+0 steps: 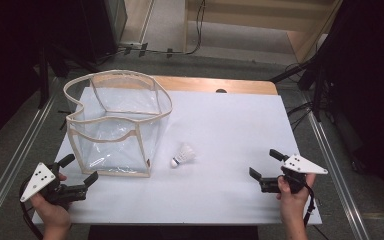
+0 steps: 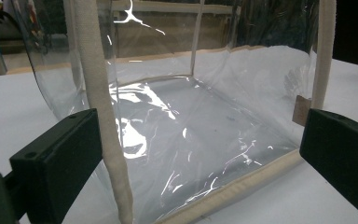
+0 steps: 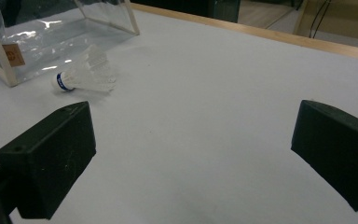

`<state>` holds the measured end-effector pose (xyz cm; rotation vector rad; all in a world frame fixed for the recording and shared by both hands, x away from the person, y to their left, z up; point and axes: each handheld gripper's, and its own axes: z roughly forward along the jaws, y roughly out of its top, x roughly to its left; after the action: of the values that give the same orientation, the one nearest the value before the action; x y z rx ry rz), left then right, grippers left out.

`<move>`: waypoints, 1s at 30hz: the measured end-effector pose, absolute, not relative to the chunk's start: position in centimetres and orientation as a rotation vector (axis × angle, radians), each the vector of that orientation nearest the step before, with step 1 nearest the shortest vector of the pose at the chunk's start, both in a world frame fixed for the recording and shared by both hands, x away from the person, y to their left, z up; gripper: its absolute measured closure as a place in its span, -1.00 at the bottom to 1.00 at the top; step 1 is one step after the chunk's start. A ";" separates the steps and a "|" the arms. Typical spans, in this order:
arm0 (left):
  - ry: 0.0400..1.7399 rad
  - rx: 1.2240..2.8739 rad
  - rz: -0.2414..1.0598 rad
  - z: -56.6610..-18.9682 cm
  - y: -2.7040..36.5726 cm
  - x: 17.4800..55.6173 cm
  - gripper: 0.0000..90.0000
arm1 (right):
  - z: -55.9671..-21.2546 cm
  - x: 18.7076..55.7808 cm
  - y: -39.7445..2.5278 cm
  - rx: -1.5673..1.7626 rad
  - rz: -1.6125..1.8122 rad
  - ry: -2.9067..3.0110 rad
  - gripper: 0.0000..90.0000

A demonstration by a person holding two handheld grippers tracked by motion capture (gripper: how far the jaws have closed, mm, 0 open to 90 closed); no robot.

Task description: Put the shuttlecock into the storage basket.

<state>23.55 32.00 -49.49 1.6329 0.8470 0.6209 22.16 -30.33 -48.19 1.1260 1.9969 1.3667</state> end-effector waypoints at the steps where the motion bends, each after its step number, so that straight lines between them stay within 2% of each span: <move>1: 0.845 1.632 0.620 -49.5 32.0 23.5 -1.00 | -48.2 22.2 -30.3 1.126 1.367 1.997 -1.00; 15: 0.845 1.634 0.621 -49.5 31.9 23.5 -1.00 | -46.2 25.0 -27.6 1.033 1.370 2.082 -1.00; 30: 0.845 1.639 0.624 -49.5 31.9 23.6 -1.00 | -45.8 27.0 -25.4 1.006 1.373 2.137 -1.00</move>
<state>23.59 31.87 -49.50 1.6395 0.8446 0.6244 27.01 -25.37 -45.82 1.0064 2.1367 1.3727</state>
